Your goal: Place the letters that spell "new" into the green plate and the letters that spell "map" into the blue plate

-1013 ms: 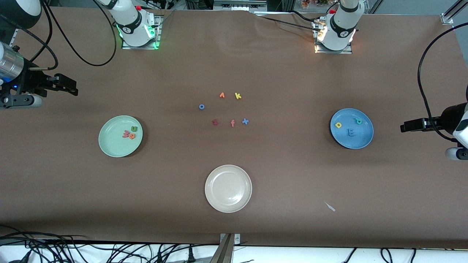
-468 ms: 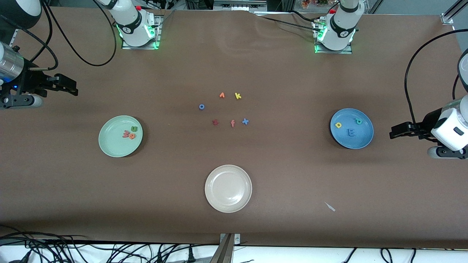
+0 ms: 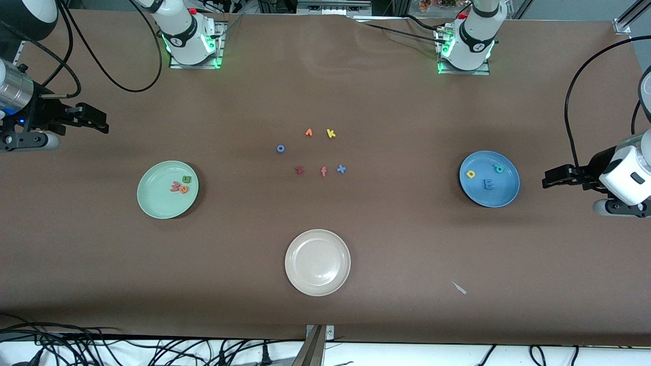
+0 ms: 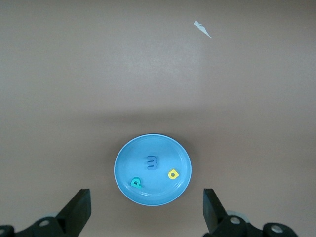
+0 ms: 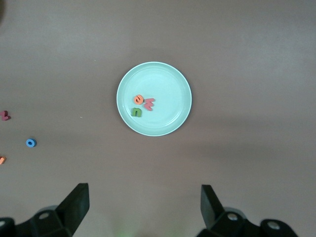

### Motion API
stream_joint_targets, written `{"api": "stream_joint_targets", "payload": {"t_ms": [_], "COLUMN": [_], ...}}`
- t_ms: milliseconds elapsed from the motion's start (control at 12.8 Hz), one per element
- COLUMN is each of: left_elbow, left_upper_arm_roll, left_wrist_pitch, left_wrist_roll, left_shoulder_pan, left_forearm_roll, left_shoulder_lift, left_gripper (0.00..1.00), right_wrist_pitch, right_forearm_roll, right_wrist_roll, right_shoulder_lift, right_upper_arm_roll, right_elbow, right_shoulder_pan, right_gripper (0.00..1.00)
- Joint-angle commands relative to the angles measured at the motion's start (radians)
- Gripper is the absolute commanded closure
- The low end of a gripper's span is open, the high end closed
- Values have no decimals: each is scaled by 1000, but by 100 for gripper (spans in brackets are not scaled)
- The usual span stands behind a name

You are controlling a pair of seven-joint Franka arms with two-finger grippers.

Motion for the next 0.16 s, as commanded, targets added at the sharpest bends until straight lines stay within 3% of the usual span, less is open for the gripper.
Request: {"api": "stream_joint_targets", "payload": {"t_ms": [0, 78], "left_elbow": [-31, -31], "left_upper_arm_roll": [7, 6], "left_wrist_pitch": [-17, -40], "left_wrist_roll": [30, 33], "left_shoulder_pan": [-4, -6], "left_forearm_roll": [-12, -12], "left_shoulder_lift": [-34, -37], "left_gripper": [0, 0], "right_wrist_pitch": [-12, -12], "right_forearm_roll": [3, 3], "right_wrist_roll": [6, 6], "right_shoulder_lift": [8, 8], "right_upper_arm_roll": [7, 7], "right_elbow": [24, 24], "right_shoulder_pan": [-10, -9], "right_gripper": [0, 0]}}
